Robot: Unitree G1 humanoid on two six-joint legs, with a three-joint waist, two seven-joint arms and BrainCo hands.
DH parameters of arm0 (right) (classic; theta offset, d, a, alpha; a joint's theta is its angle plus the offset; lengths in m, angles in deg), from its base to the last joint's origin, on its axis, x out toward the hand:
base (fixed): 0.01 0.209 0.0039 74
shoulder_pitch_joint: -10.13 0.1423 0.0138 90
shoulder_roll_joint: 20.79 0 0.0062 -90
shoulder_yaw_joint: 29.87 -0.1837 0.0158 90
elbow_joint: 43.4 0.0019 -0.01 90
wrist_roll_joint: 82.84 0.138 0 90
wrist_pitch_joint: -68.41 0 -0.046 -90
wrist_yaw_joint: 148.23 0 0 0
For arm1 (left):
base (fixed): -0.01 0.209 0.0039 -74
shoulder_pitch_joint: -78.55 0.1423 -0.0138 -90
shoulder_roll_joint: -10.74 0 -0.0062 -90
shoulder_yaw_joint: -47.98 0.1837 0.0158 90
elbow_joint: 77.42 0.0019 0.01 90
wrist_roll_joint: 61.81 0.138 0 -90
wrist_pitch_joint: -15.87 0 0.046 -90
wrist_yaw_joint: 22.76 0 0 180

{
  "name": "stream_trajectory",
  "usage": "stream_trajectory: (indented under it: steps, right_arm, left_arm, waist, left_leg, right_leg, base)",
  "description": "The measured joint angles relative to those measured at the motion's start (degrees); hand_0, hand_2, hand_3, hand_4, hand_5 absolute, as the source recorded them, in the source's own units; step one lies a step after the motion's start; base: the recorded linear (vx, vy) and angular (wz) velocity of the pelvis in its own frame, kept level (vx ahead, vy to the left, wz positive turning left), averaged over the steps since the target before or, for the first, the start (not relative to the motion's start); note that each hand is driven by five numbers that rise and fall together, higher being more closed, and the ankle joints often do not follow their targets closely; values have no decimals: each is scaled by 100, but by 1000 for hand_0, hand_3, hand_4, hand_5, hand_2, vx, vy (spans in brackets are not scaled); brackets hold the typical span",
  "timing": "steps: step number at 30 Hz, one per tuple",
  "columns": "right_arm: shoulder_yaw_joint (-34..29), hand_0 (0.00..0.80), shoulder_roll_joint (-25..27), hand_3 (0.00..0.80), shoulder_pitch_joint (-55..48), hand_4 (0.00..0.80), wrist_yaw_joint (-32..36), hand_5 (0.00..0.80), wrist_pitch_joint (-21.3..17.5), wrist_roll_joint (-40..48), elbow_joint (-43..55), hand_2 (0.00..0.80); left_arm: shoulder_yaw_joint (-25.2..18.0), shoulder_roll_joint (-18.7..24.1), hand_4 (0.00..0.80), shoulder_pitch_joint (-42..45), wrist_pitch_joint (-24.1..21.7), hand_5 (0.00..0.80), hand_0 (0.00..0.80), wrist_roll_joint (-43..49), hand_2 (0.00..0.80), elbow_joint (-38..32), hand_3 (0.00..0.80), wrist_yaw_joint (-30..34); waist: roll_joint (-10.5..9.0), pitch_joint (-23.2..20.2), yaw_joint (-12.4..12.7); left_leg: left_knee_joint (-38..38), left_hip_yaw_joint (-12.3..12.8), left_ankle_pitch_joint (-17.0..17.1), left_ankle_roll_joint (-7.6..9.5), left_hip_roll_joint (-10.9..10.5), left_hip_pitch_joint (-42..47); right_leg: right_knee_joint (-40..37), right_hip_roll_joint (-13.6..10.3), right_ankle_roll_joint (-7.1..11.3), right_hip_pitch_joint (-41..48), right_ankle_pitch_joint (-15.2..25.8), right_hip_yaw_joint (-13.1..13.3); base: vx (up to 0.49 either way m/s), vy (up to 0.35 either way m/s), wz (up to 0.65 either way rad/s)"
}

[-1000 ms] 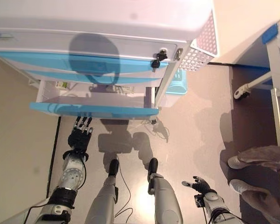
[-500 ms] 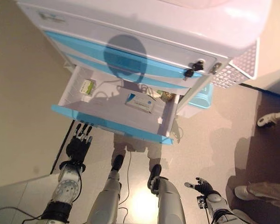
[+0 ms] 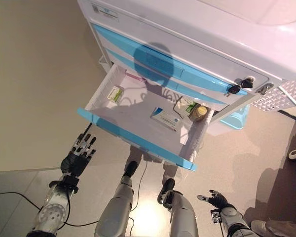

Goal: Open the drawer and pick up the medicine

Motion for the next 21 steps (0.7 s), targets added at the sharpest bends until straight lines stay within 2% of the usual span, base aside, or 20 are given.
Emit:
stream_trajectory:
  steps: [14,16,20,21]
  right_arm:
    - [-15,0,-2,0,-8,0,-5,0,7,0,55,0]
    - [-19,0,-3,0,-7,0,-7,0,14,0,69,0]
    - [-107,0,-4,0,-93,0,-16,0,91,0,73,0]
    - [-180,0,2,0,-103,0,-24,0,111,1,80,0]
  left_arm:
    - [-14,-6,0,-138,-22,0,0,24,0,132,0,-104]
    - [-34,-17,0,-157,-44,0,0,98,0,299,0,-143]
    - [-504,-244,0,-170,-177,0,0,402,0,1209,0,-452]
    - [-628,-262,0,-193,-261,0,0,666,0,1542,0,-568]
  waist:
    - [-3,-5,-35]
    - [1,-22,-48]
    - [27,-391,-109]
    - [52,-504,-200]
  left_leg:
    - [38,57,-45,3,-13,70]
    - [22,101,-56,-10,-10,171]
    - [-131,254,-63,-18,42,381]
    - [-199,316,-56,-10,62,494]
  right_leg:
    - [-26,-3,29,37,28,104]
    - [-41,-8,40,111,32,152]
    - [-233,29,90,269,101,286]
    - [-321,43,116,362,134,327]
  base:
    - [15,7,-2]
    - [64,25,-16]
    - [63,45,-18]
    - [50,41,-20]
